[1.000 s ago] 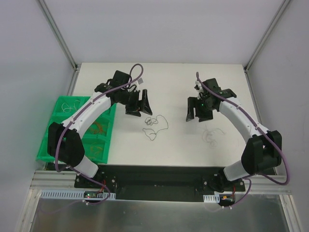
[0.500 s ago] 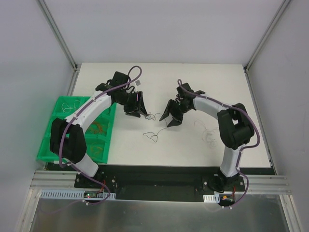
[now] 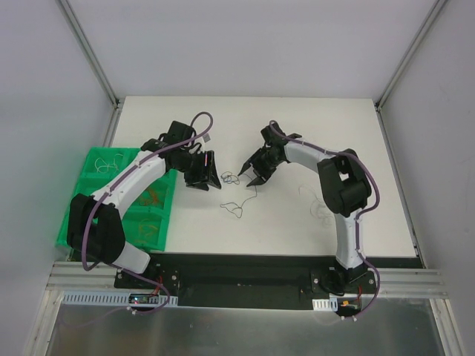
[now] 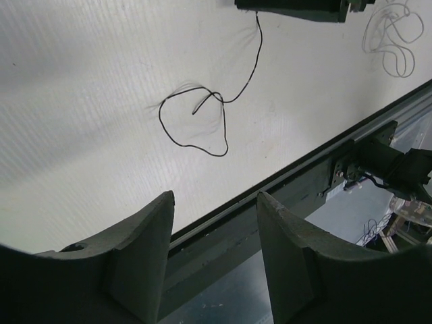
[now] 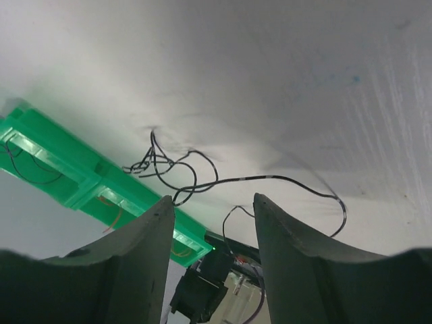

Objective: Untangle the cables

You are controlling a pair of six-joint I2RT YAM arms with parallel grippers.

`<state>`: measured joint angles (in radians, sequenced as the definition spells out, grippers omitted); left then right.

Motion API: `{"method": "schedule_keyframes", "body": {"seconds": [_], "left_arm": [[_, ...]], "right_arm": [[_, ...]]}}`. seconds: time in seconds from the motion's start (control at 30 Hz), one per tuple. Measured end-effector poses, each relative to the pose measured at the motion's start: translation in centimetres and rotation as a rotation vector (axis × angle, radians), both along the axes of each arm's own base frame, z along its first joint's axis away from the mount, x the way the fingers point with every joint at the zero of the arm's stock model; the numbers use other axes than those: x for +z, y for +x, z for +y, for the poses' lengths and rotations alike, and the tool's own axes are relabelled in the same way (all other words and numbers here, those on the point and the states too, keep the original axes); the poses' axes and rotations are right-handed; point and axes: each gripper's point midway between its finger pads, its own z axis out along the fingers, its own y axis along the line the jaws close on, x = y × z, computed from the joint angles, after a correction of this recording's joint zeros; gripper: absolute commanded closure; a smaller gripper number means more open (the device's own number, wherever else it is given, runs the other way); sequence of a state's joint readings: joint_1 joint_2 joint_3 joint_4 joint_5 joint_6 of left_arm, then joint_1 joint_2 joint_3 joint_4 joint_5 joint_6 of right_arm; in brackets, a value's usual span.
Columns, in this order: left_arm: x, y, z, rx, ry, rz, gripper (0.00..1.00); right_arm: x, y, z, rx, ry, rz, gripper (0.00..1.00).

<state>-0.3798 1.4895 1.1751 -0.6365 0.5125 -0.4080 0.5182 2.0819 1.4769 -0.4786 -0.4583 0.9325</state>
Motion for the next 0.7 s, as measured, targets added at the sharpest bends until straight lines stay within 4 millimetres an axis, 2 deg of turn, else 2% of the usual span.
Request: {"method": "schedule_keyframes", "body": {"seconds": [0.07, 0.17, 0.33, 0.47, 0.53, 0.63, 0.7], "left_arm": [[-0.1, -0.5, 0.2, 0.0, 0.0, 0.0, 0.48], [-0.2, -1.0, 0.4, 0.0, 0.002, 0.003, 0.47], [-0.5, -1.3, 0.6, -0.003, 0.006, 0.009, 0.51], [-0.6, -1.3, 0.6, -0.007, 0.008, 0.007, 0.52], [-0.7, -1.1, 0.5, -0.013, 0.01, 0.011, 0.48], [-1.0, -0.4, 0.1, -0.027, 0.009, 0.022, 0.43], [-1.1, 0.3, -0.4, -0.036, 0.001, 0.032, 0.44]], "right_arm": [[-0.5, 0.5, 0.0, -0.014, -0.017, 0.005, 0.52], [-0.8, 1.1, 0.0, -0.035, -0.04, 0.011, 0.75], [-1.3, 1.6, 0.1, -0.043, -0.057, 0.017, 0.98], [-1.4, 1.4, -0.1, -0.04, -0.065, 0.026, 0.99], [-1.2, 1.3, -0.2, -0.041, -0.062, 0.029, 0.99], [-0.5, 0.9, -0.4, -0.041, -0.054, 0.033, 0.99], [0.4, 0.4, -0.7, -0.041, -0.044, 0.032, 0.99]]}}
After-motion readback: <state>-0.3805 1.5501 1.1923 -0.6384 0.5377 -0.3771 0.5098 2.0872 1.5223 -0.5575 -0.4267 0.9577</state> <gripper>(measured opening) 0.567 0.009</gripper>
